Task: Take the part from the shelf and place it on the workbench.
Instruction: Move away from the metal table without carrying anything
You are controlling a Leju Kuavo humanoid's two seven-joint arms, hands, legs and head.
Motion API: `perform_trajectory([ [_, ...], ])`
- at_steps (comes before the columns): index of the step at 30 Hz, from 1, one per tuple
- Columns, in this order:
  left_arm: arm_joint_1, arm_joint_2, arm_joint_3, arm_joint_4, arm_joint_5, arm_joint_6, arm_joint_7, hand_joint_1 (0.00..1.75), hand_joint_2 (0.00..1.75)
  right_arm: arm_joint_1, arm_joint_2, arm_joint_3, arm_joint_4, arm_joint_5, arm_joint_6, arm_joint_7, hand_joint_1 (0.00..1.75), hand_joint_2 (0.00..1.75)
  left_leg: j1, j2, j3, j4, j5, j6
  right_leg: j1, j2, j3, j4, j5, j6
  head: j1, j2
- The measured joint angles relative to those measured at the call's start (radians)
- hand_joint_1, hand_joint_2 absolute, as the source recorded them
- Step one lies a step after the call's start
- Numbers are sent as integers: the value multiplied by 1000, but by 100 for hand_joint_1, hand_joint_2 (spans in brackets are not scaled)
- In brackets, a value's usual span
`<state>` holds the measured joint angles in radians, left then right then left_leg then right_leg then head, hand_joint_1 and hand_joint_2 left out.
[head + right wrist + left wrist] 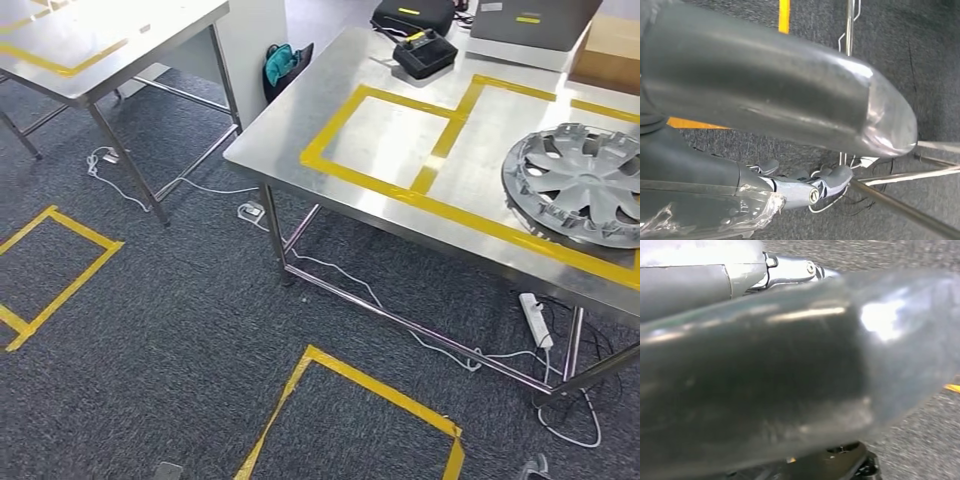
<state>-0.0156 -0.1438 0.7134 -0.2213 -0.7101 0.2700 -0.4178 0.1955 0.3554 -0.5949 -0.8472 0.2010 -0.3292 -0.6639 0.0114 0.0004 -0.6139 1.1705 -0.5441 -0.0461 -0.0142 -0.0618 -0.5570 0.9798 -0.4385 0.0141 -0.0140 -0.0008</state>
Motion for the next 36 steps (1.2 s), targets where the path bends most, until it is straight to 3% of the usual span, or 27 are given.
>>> perform_trajectory([
  [2, -2, -3, -2, 0, -15, 6, 2, 0, 0, -6, 1, -6, 7, 9, -10, 1, 0, 0, -2, 41, 78, -143, 59, 4, 4, -21, 0, 6, -1, 7, -1, 0],
  [3, -5, -5, -3, 0, -22, 10, 5, 0, 0, -8, 1, -9, 10, 14, -15, 2, 0, 0, -3, 56, 101, -191, 74, 9, 7, -31, -1, 8, -1, 12, 0, 0],
  [4, -7, -9, -4, 0, -29, 13, 8, 0, 0, -11, 1, -12, 13, 19, -21, 3, 0, 0, -5, 63, 109, -212, 78, 16, 10, -40, -2, 10, -1, 18, 1, 0],
  [6, -5, -13, -7, 0, -44, 21, 13, 0, 0, -19, 2, -16, 21, 27, -32, 6, 0, 0, -8, 44, 100, -214, 81, 33, 9, -56, -1, 9, 1, 30, 3, 0],
  [7, -2, -15, -8, 0, -50, 24, 14, 0, 0, -23, 2, -18, 24, 29, -35, 6, 0, 0, -8, 35, 98, -214, 84, 41, 6, -47, -4, 15, -4, 37, 4, 0],
  [9, -1, -17, -12, 0, -61, 27, 14, 0, 0, -27, 2, -21, 30, 31, -40, 6, 0, 0, -5, 16, 94, -215, 93, 54, 2, 3, -29, 74, -49, 47, 7, 0],
  [11, -3, -22, -19, 0, -70, 27, 14, 0, 0, -26, 2, -25, 36, 32, -43, 6, 0, 0, -6, -5, 86, -214, 98, 62, 3, 50, -84, 211, -126, 49, 11, 0],
  [12, -4, -24, -22, 0, -73, 27, 14, 0, 0, -26, 2, -28, 40, 32, -45, 7, 0, 0, -7, -18, 82, -214, 101, 64, 4, 57, -110, 275, -152, 48, 12, 0],
  [13, -3, -26, -24, 0, -74, 26, 14, 0, 0, -25, 2, -30, 42, 32, -47, 7, 0, 0, -8, -31, 80, -213, 103, 64, 5, 60, -123, 309, -160, 47, 12, 0],
  [14, -1, -27, -25, 0, -74, 26, 14, 0, 0, -25, 2, -31, 45, 32, -48, 7, 0, 0, -9, -46, 79, -213, 104, 64, 5, 62, -115, 301, -147, 44, 12, 0],
  [15, 0, -29, -26, 0, -74, 26, 14, 0, 0, -26, 2, -32, 47, 32, -50, 7, 0, 0, -9, -60, 79, -212, 106, 62, 4, 67, -88, 251, -117, 41, 12, 0],
  [17, -2, -33, -27, 0, -74, 27, 14, 0, 0, -26, 2, -33, 49, 31, -53, 7, 0, 0, -10, -88, 76, -207, 107, 57, 0, 108, -10, 104, -59, 36, 12, 0],
  [19, -5, -39, -29, 0, -75, 29, 14, 0, 0, -27, 2, -34, 49, 28, -57, 9, 0, 0, -9, -112, 68, -203, 110, 46, -3, 143, 31, 25, -45, 32, 12, 0],
  [20, -4, -41, -30, 0, -75, 29, 14, 0, 0, -27, 2, -35, 50, 27, -58, 10, 0, 0, -7, -123, 62, -202, 114, 39, -2, 144, 34, 19, -49, 28, 12, 0],
  [22, 0, -44, -30, 0, -75, 29, 14, 0, 0, -28, 2, -37, 50, 26, -59, 11, 0, 0, -3, -132, 52, -200, 117, 27, 0, 122, 35, 19, -43, 16, 12, 0],
  [23, 1, -45, -30, 0, -75, 30, 15, 0, 0, -28, 3, -37, 50, 26, -59, 11, 0, 0, -3, -116, 43, -186, 107, 22, 0, 110, 34, 17, -40, 9, 9, 0],
  [24, 1, -47, -30, 0, -75, 30, 16, 0, 0, -28, 3, -38, 50, 26, -61, 11, 0, 0, -5, -90, 26, -152, 85, 18, -1, 96, 34, 14, -38, 4, 6, 0],
  [26, -5, -53, -30, 0, -75, 34, 22, 0, 0, -25, 3, -40, 50, 25, -66, 12, 0, 0, -7, -33, -35, -26, 18, 11, 1, 64, 34, 12, -37, -2, 0, 0],
  [28, -8, -60, -30, 0, -76, 39, 29, 0, 0, -22, 3, -42, 50, 23, -71, 13, 0, 0, -6, -14, -86, 84, -21, 8, 3, 30, 32, 12, -38, -4, 0, 0],
  [29, -7, -63, -30, 0, -76, 40, 31, 0, 0, -22, 3, -43, 50, 23, -72, 14, 0, 0, -5, -10, -88, 92, -14, 7, 4, 16, 32, 12, -39, -4, -1, 0],
  [31, -5, -66, -30, 0, -79, 42, 31, 0, 0, -24, 3, -44, 50, 24, -73, 15, 0, 0, -5, 9, -31, -7, 45, 11, 5, -10, 34, 12, -40, -3, -1, 0],
  [33, -9, -69, -30, -2, -85, 43, 32, 0, 0, -23, 3, -46, 50, 28, -70, 19, 0, 0, -10, 57, 45, -143, 93, 17, 10, -33, 37, 14, -45, 4, -1, 0],
  [35, -14, -73, -31, -4, -94, 43, 38, 0, 0, -22, 3, -51, 49, 32, -65, 24, 0, 0, -15, 76, 70, -197, 102, 26, 15, -55, 39, 16, -48, 15, 1, 0],
  [36, -14, -75, -31, -5, -97, 43, 44, 0, 0, -22, 3, -54, 49, 33, -62, 27, 0, 0, -17, 62, 66, -199, 103, 32, 15, -67, 41, 15, -48, 20, 1, 0],
])
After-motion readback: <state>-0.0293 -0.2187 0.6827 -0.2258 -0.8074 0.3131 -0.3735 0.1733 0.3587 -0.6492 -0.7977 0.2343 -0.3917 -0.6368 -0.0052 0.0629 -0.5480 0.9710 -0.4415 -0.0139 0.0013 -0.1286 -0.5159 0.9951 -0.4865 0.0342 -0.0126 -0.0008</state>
